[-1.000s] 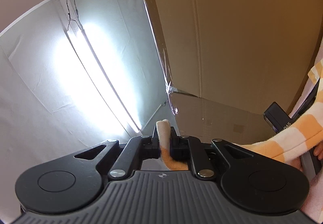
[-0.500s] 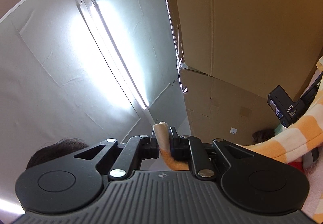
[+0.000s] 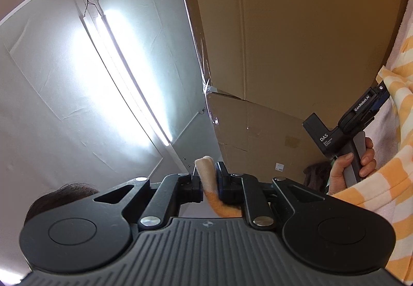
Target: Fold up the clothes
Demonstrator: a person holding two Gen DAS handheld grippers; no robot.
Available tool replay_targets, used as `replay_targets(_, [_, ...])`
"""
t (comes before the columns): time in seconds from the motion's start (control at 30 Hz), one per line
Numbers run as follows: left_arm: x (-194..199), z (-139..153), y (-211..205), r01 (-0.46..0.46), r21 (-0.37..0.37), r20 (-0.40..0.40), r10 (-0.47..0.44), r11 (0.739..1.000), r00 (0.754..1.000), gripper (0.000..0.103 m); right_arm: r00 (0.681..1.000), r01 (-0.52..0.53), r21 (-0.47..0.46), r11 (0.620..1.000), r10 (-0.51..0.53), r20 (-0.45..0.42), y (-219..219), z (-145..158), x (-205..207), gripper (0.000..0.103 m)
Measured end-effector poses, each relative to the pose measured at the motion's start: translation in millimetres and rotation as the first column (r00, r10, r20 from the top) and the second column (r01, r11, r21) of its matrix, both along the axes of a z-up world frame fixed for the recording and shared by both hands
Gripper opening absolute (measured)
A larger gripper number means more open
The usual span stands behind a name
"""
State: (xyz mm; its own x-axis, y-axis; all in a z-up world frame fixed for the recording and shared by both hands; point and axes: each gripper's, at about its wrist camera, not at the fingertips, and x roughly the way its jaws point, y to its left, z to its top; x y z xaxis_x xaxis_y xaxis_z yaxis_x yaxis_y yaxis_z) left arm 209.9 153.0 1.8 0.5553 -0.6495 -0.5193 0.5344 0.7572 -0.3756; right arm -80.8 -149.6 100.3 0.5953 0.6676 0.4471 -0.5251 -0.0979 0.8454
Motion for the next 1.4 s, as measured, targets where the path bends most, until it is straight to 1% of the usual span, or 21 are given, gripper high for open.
replay_targets(0.1, [-2.7, 7.5, 9.0, -0.031, -0.013, 0.023, 0.031, 0.999, 0.999, 0.051, 1.000, 0.002, 0.003, 1.000, -0.002, -0.004, -0.8, -1.8, 0.6, 0.014])
replay_targets(0.13, [-3.6, 11.0, 14.7, -0.049, -0.026, 0.036, 0.050, 0.998, 0.998, 0.045, 1.000, 0.003, 0.005, 1.000, -0.003, -0.005, -1.6, -2.4, 0.4, 0.014])
replay_targets(0.17, [-3.9, 14.0, 21.2, -0.063, -0.050, 0.044, 0.065, 0.997, 0.997, 0.027, 1.000, 0.005, 0.005, 1.000, -0.005, -0.004, -2.2, -2.4, 0.3, 0.014])
replay_targets(0.2, [-3.9, 16.4, 27.4, -0.072, -0.079, 0.045, 0.075, 0.994, 0.996, 0.016, 1.000, 0.007, 0.005, 1.000, -0.007, -0.004, -2.7, -2.3, 0.3, 0.014])
replay_targets(0.23, [-3.8, 18.8, 33.6, -0.080, -0.108, 0.047, 0.085, 0.991, 0.995, 0.000, 1.000, 0.009, 0.006, 1.000, -0.009, -0.004, -3.2, -2.3, 0.3, 0.014])
replay_targets(0.3, [-2.4, 19.6, 39.4, -0.070, -0.150, 0.022, 0.074, 0.986, 0.997, 0.000, 1.000, 0.012, 0.006, 1.000, -0.012, -0.007, -4.1, -2.6, 0.8, 0.014])
replay_targets(0.37, [-1.4, 18.1, 37.7, -0.052, -0.151, -0.005, 0.051, 0.987, 0.999, 0.000, 1.000, 0.016, 0.006, 1.000, -0.015, -0.016, -4.7, -3.8, 1.8, 0.016])
replay_targets(0.43, [0.0, 14.9, 33.2, -0.023, -0.132, -0.036, 0.019, 0.991, 0.999, 0.000, 1.000, 0.016, 0.012, 1.000, -0.016, -0.027, -5.2, -6.3, 2.8, 0.016])
replay_targets(0.5, [1.3, 11.2, 28.9, -0.006, -0.121, -0.071, -0.003, 0.993, 0.997, 0.003, 1.000, 0.015, 0.011, 1.000, -0.015, -0.023, -5.0, -6.3, 3.0, 0.016])
replay_targets(0.57, [0.7, 9.1, 26.4, -0.005, -0.104, -0.075, -0.003, 0.995, 0.997, 0.004, 1.000, 0.014, 0.011, 1.000, -0.013, -0.020, -4.8, -6.3, 3.2, 0.016])
replay_targets(0.6, [0.9, 8.0, 25.5, -0.003, -0.101, -0.079, -0.005, 0.995, 0.997, 0.007, 1.000, 0.012, 0.010, 1.000, -0.012, -0.018, -4.9, -6.4, 3.0, 0.016])
replay_targets(0.63, [1.4, 6.9, 24.6, -0.003, -0.099, -0.084, -0.006, 0.995, 0.996, 0.017, 1.000, 0.011, 0.010, 1.000, -0.010, -0.017, -5.1, -6.4, 3.0, 0.016])
replay_targets(0.67, [1.9, 5.6, 23.5, -0.002, -0.099, -0.088, -0.007, 0.995, 0.996, 0.029, 1.000, 0.010, 0.009, 1.000, -0.009, -0.016, -5.5, -6.3, 2.9, 0.016])
replay_targets(0.73, [1.6, 4.3, 21.1, 0.000, -0.094, -0.088, -0.008, 0.996, 0.996, 0.033, 1.000, 0.010, 0.008, 1.000, -0.010, -0.020, -5.3, -4.0, 3.8, 0.016])
replay_targets(0.8, [0.5, 3.6, 18.4, 0.010, -0.098, -0.087, -0.019, 0.995, 0.996, 0.033, 1.000, 0.009, 0.008, 1.000, -0.009, -0.023, -5.8, -4.9, 3.8, 0.016])
replay_targets(0.9, [-2.4, 4.0, 13.9, 0.026, -0.100, -0.074, -0.033, 0.995, 0.997, 0.026, 1.000, 0.010, 0.003, 1.000, -0.010, -0.027, -5.4, -4.9, 4.0, 0.016])
replay_targets(0.93, [-2.6, 4.0, 12.3, 0.028, -0.095, -0.071, -0.035, 0.995, 0.997, 0.011, 1.000, 0.010, 0.003, 1.000, -0.010, -0.029, -5.2, -4.7, 4.2, 0.017])
replay_targets(0.97, [-2.8, 4.0, 11.0, 0.028, -0.089, -0.070, -0.034, 0.996, 0.997, 0.000, 0.999, 0.010, 0.001, 1.000, -0.010, -0.030, -5.0, -4.8, 4.3, 0.017])
replay_targets(1.07, [-2.1, 5.6, 11.4, 0.018, -0.101, -0.071, -0.025, 0.995, 0.997, 0.000, 1.000, 0.009, -0.002, 1.000, -0.009, -0.030, -3.3, -3.1, 4.5, 0.017])
replay_targets(1.23, [-2.0, 11.9, 22.6, 0.005, -0.171, -0.074, -0.018, 0.985, 0.997, 0.000, 1.000, -0.002, -0.005, 1.000, 0.002, -0.013, -0.7, 2.0, 3.2, 0.017])
replay_targets(1.4, [2.1, 10.1, 27.9, -0.027, -0.192, -0.107, 0.006, 0.981, 0.994, 0.000, 0.999, -0.024, 0.009, 1.000, 0.023, 0.041, -0.9, 11.1, -3.0, 0.017])
